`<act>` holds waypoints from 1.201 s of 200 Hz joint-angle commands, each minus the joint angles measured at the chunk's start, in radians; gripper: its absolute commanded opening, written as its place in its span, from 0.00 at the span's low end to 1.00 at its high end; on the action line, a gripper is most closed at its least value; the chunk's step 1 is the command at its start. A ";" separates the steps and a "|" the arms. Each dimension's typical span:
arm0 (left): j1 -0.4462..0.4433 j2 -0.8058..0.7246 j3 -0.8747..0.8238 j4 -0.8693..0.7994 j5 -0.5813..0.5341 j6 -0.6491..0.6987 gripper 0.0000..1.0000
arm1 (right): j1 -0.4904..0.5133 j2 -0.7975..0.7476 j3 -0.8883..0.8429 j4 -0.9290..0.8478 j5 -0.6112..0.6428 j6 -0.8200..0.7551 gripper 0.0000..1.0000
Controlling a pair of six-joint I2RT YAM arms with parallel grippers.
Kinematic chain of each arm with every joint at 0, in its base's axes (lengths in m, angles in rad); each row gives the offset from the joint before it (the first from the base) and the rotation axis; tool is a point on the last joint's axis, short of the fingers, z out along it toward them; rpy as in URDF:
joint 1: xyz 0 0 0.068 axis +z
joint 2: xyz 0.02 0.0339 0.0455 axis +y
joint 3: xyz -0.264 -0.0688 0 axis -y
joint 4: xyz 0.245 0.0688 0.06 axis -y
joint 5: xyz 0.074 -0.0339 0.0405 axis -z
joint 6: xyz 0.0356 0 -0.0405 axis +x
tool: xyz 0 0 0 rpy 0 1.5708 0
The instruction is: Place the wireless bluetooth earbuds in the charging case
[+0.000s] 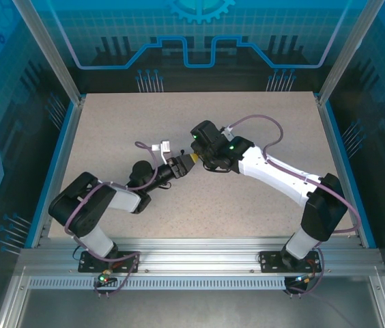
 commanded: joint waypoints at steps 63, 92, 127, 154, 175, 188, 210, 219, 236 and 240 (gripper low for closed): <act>-0.024 0.053 0.089 0.046 -0.043 0.024 0.66 | 0.009 0.022 0.035 0.023 0.007 -0.015 0.32; -0.027 0.069 0.109 0.046 -0.046 0.021 0.60 | 0.007 0.021 0.031 0.026 0.008 -0.018 0.32; -0.030 0.080 0.126 0.046 -0.054 0.020 0.48 | 0.006 0.021 0.028 0.032 0.004 -0.020 0.32; -0.032 0.086 0.136 0.046 -0.064 0.017 0.40 | 0.006 0.022 0.027 0.038 0.002 -0.018 0.32; -0.031 0.088 0.142 0.046 -0.070 0.018 0.34 | 0.005 0.021 0.020 0.041 0.001 -0.016 0.32; -0.032 0.089 0.145 0.046 -0.071 0.015 0.31 | 0.005 0.017 0.010 0.045 0.003 -0.010 0.32; -0.032 0.088 0.148 0.046 -0.069 0.012 0.27 | 0.004 0.005 0.002 0.045 0.014 -0.007 0.32; -0.032 0.086 0.147 0.046 -0.066 0.010 0.25 | 0.003 0.000 0.001 0.045 0.019 -0.005 0.32; -0.032 0.082 0.145 0.046 -0.065 0.006 0.22 | 0.000 -0.007 -0.001 0.044 0.027 -0.004 0.35; -0.031 0.081 0.145 0.046 -0.063 0.004 0.21 | -0.003 -0.009 -0.001 0.045 0.026 -0.005 0.37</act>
